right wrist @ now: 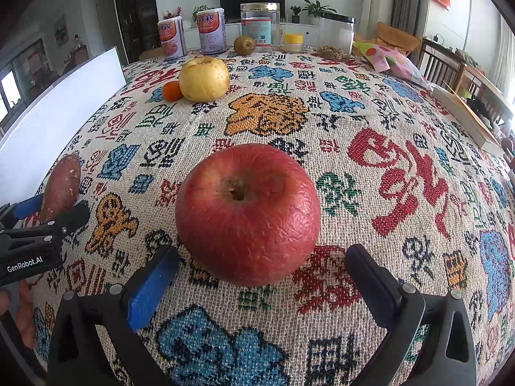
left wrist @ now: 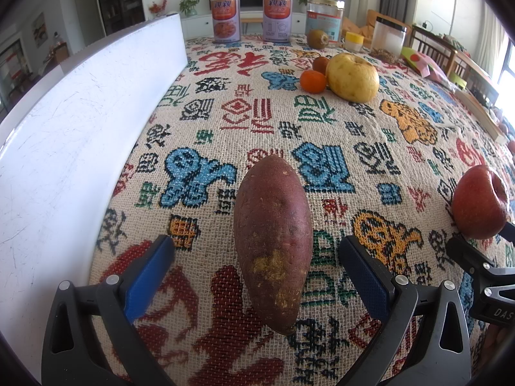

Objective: Organize fruits
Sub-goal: 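Lift the red apple with the right tool while left tool holds the sweet potato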

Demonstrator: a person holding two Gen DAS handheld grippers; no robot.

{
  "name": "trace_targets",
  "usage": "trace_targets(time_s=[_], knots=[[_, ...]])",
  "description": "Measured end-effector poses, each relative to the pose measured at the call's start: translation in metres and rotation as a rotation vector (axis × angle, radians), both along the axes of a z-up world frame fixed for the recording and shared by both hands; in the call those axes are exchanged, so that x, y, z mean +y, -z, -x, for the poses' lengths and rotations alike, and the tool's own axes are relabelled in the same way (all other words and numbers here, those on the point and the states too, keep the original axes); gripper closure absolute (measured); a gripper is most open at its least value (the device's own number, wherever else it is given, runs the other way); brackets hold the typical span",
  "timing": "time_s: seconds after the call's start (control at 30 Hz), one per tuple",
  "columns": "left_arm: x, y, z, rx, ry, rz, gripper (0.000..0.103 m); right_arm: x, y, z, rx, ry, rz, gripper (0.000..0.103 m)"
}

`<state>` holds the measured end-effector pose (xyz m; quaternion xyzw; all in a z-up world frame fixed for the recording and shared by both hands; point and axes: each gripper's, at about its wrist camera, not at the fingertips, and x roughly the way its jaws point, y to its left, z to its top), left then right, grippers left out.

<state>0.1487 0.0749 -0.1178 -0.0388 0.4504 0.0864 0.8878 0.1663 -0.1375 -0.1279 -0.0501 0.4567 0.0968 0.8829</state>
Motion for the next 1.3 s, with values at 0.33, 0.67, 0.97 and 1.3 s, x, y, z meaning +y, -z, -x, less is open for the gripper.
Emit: trace_targets(time_s=[0.33,0.67,0.97,1.3], knots=[[0.000,0.000,0.000,0.000,0.000,0.000,0.000,0.000,0.000,0.000,0.000,0.000,0.000,0.000],[0.024,-0.011,0.013,-0.002,0.127,0.183,0.002,-0.003,-0.002,0.002,-0.009,-0.001,-0.044,0.000],[0.000,-0.011,0.003,0.034,0.170,0.025,0.054,-0.016,-0.011,-0.011,0.046,0.005,-0.136,0.001],[0.022,-0.030,0.023,0.023,0.097,0.204,0.062,0.026,-0.030,-0.036,0.180,-0.104,0.115,0.035]])
